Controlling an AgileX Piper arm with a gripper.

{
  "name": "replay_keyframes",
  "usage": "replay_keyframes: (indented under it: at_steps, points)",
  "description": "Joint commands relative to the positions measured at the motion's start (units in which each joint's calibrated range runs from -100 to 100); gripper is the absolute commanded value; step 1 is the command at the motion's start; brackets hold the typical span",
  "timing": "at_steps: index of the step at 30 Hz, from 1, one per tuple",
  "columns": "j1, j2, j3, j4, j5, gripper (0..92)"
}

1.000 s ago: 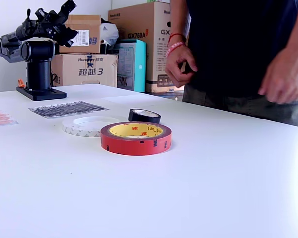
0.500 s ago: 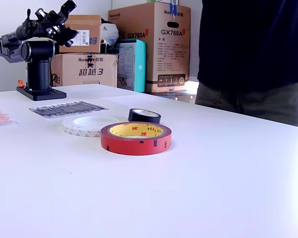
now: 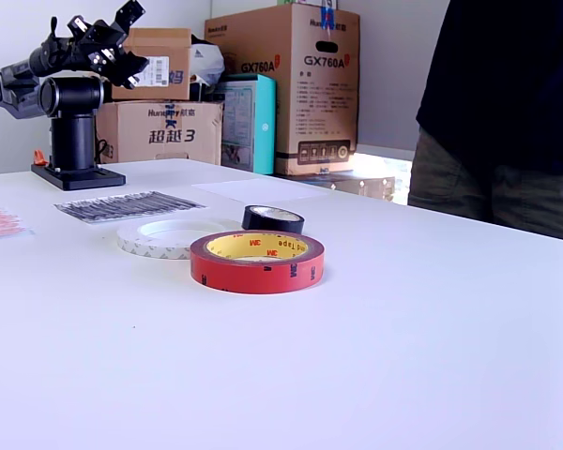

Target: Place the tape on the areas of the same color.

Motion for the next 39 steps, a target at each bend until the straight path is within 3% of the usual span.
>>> replay_keyframes:
  at_steps: [1, 18, 22, 25, 39]
  points:
    - [-0.16, -0.41, -0.08, 0.25, -0.25, 61.4]
    - [-3.71, -0.22, -0.44, -0.34, -0.50, 61.4]
    - [-3.24, 1.83, -3.35, -5.52, -0.41, 61.4]
    - [-3.08, 6.42, -7.25, -8.91, 0.08, 61.4]
    - [-5.29, 44.96, -39.24, -8.91, 0.32, 61.4]
